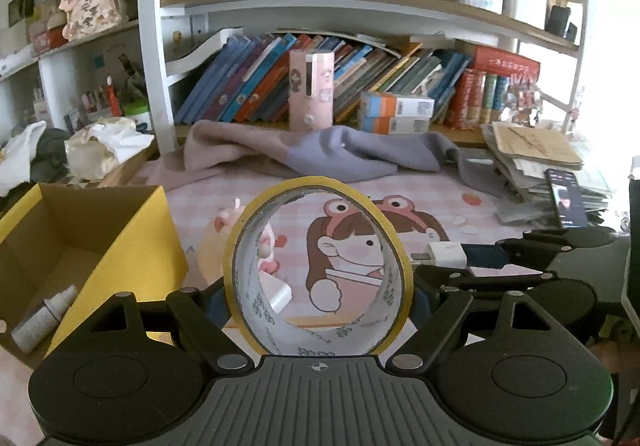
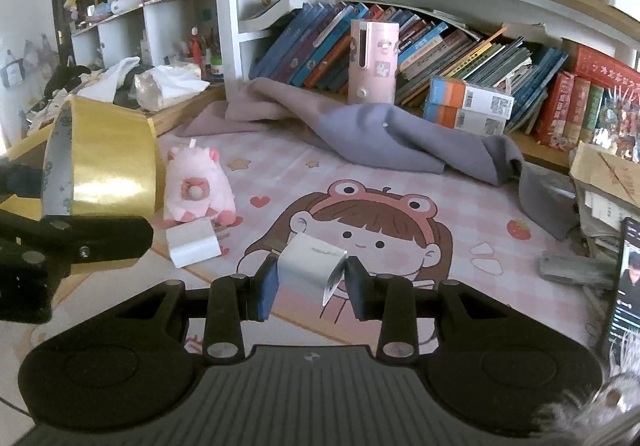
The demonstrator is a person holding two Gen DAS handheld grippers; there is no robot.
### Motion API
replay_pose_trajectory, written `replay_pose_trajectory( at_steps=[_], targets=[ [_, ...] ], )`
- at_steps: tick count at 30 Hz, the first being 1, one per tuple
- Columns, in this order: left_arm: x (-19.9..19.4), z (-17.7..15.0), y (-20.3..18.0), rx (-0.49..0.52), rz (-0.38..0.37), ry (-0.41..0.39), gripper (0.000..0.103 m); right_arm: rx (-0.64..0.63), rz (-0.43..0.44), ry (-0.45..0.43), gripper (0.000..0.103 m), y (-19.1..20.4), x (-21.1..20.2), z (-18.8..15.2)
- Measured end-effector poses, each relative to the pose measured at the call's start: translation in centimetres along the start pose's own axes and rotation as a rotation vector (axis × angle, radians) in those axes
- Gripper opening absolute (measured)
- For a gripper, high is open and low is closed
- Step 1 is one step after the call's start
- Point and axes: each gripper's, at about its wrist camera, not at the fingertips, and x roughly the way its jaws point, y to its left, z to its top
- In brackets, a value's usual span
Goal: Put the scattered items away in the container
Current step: 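Lift and carry the charger and tape roll toward the yellow box with both tools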
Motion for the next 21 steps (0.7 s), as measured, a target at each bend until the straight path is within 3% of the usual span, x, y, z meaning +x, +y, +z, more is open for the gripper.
replay_pose_trajectory(
  at_steps=[9, 21],
  targets=[
    [-3.1, -0.7, 1.5, -0.026, -0.089, 0.011, 0.083, 0.039, -0.044, 0.006, 0.034, 1.5, -4.1, -0.6],
    [-5.7, -1.9, 3.5, 0.017, -0.212, -0.05, 0.083, 0.079, -0.175, -0.026, 0.034, 5.3, -8.2, -1.3]
  ],
)
